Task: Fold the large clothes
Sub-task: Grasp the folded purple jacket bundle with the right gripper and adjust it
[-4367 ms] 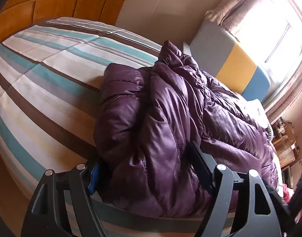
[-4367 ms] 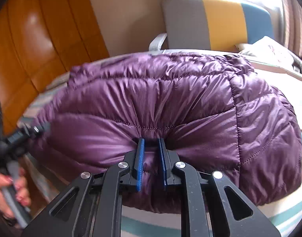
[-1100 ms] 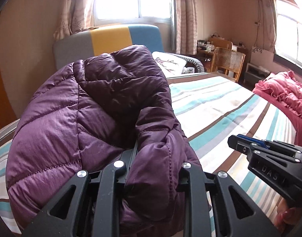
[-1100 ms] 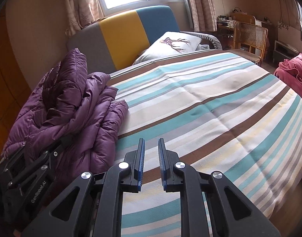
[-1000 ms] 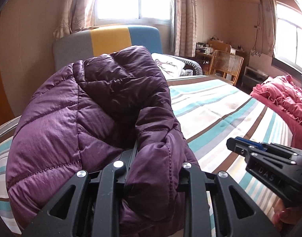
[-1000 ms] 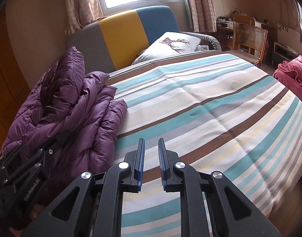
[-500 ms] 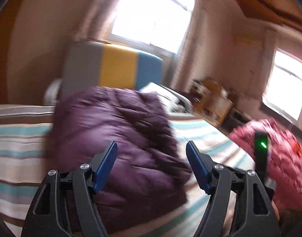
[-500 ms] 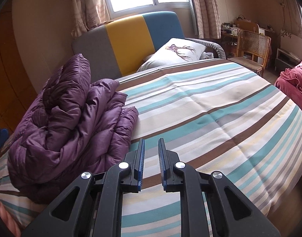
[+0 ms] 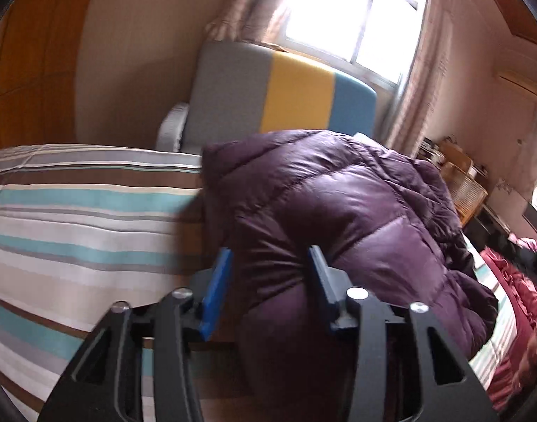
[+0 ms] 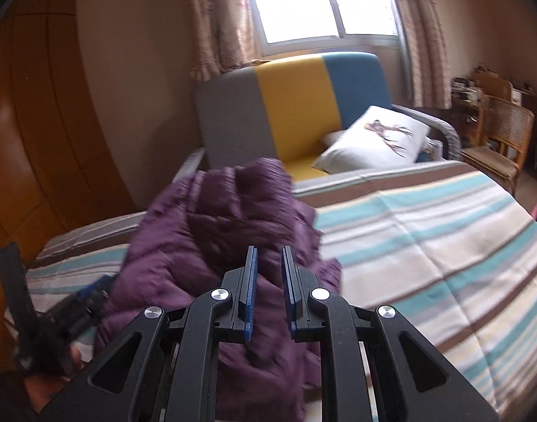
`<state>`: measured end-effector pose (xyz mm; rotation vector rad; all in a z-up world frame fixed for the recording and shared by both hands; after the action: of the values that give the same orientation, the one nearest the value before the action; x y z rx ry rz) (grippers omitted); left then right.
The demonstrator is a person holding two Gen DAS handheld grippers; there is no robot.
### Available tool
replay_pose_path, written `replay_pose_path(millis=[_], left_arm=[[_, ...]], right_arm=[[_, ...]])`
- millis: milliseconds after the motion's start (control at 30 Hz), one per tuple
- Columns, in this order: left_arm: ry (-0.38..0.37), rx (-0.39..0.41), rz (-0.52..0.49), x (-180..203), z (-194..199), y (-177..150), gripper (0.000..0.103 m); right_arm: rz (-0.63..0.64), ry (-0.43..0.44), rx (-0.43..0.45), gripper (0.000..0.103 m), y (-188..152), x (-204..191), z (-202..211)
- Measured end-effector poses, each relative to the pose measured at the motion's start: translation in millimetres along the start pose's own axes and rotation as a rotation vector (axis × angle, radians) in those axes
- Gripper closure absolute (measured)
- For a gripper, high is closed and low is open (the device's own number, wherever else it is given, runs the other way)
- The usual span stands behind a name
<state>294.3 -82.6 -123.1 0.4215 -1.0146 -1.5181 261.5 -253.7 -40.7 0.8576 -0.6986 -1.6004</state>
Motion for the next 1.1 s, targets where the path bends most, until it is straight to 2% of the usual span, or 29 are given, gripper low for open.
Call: replay_pose_path(millis=[167, 300, 367, 400, 467, 567, 667, 733, 833, 900, 1000, 1100], left_arm=[[0.022, -0.009, -0.070, 8.0, -3.2, -0.4, 0.066], [0.029, -0.017, -0.096, 11.7, 1.2, 1.1, 0.066], [0.036, -0.019, -0.121, 13.9, 2.0, 1.1, 0.066], [0.033, -0.023, -0.133, 16.1, 2.4, 0.8, 0.066], [0.016, -0.029, -0.148, 20.9, 2.2, 0.0, 0.066], [-0.022, -0.038, -0.193, 35.4, 5.9, -6.0, 0.065], [-0.020, -0.018, -0.251, 48.2, 6.8, -14.5, 0.065], [-0.009, -0.007, -0.248, 49.2, 3.9, -17.4, 0.065], [0.007, -0.021, -0.230, 47.7, 3.5, -14.6, 0.065], [0.007, -0.034, -0.203, 48.3, 9.1, -9.2, 0.061], [-0.028, -0.052, -0.135, 52.4, 10.6, 9.5, 0.055], [-0.016, -0.053, -0.169, 70.4, 4.7, 28.6, 0.049]], right_arm=[[0.095, 0.015, -0.038, 0.088, 28.8, -25.5, -42.7], [0.134, -0.022, -0.125, 0.088, 41.6, -24.4, -90.9], [0.160, -0.085, -0.200, 0.088, 32.9, -16.0, -113.1], [0.147, -0.110, -0.255, 0.088, 21.1, -7.7, -122.5], [0.099, -0.125, -0.311, 0.088, -3.4, 6.9, -129.9], [0.012, -0.183, -0.281, 0.088, -35.8, 34.8, -114.7], [-0.059, -0.189, -0.233, 0.088, -51.5, 49.2, -109.5], [-0.039, -0.198, -0.242, 0.088, -51.3, 48.7, -118.3], [0.081, -0.229, -0.283, 0.088, -44.5, 37.3, -134.7], [0.105, -0.231, -0.285, 0.088, -43.8, 32.8, -138.9], [0.040, -0.165, -0.257, 0.088, -46.1, 38.8, -129.7], [-0.106, -0.052, -0.159, 0.088, -33.0, 50.9, -101.3]])
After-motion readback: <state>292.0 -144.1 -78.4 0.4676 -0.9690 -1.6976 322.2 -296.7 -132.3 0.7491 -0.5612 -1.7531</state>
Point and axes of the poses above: each gripper's, at about its wrist camera, not at the fingertips, and z roughly against the way its jaws point, x to its right, y to its top, the point moved 7 cm from there along -z, roughly the way its jaws point, and after that the axes turned 3 degrees about z, right-handed, at the moved point
